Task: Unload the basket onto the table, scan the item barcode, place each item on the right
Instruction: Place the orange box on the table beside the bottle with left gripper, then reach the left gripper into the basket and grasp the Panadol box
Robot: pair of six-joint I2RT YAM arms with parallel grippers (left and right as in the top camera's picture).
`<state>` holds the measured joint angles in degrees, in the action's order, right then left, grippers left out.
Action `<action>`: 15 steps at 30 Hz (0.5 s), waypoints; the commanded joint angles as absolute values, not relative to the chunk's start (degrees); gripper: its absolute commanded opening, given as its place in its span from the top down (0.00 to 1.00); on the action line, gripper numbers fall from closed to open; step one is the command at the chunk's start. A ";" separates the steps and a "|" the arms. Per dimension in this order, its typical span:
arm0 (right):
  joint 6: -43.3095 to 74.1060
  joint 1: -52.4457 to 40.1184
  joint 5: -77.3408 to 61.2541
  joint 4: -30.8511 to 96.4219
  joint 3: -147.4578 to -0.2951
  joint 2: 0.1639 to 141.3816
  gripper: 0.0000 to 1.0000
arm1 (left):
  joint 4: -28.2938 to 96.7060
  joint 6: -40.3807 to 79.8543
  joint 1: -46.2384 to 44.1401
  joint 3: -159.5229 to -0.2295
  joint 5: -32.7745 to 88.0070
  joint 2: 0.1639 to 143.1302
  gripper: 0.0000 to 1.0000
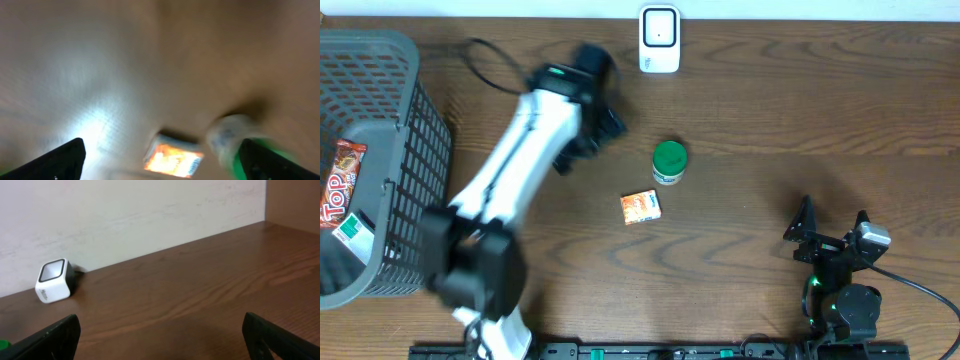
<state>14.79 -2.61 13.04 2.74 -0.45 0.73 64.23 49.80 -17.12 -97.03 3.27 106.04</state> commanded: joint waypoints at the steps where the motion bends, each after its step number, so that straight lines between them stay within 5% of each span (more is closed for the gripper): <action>1: 14.06 -3.05 13.02 2.83 -0.32 0.56 0.01 | 64.31 39.97 -9.52 -106.32 -3.73 92.38 0.02; 6: 14.06 -3.05 13.02 2.83 -0.32 0.56 0.01 | 63.31 39.92 4.91 -109.10 -16.08 80.42 0.02; 15: 14.06 -3.05 13.02 2.83 -0.32 0.56 0.01 | 77.28 57.14 41.08 -104.09 -13.78 80.16 0.02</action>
<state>14.79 -2.61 13.04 2.72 -0.45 0.73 75.77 50.72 33.39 -108.44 -14.15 74.96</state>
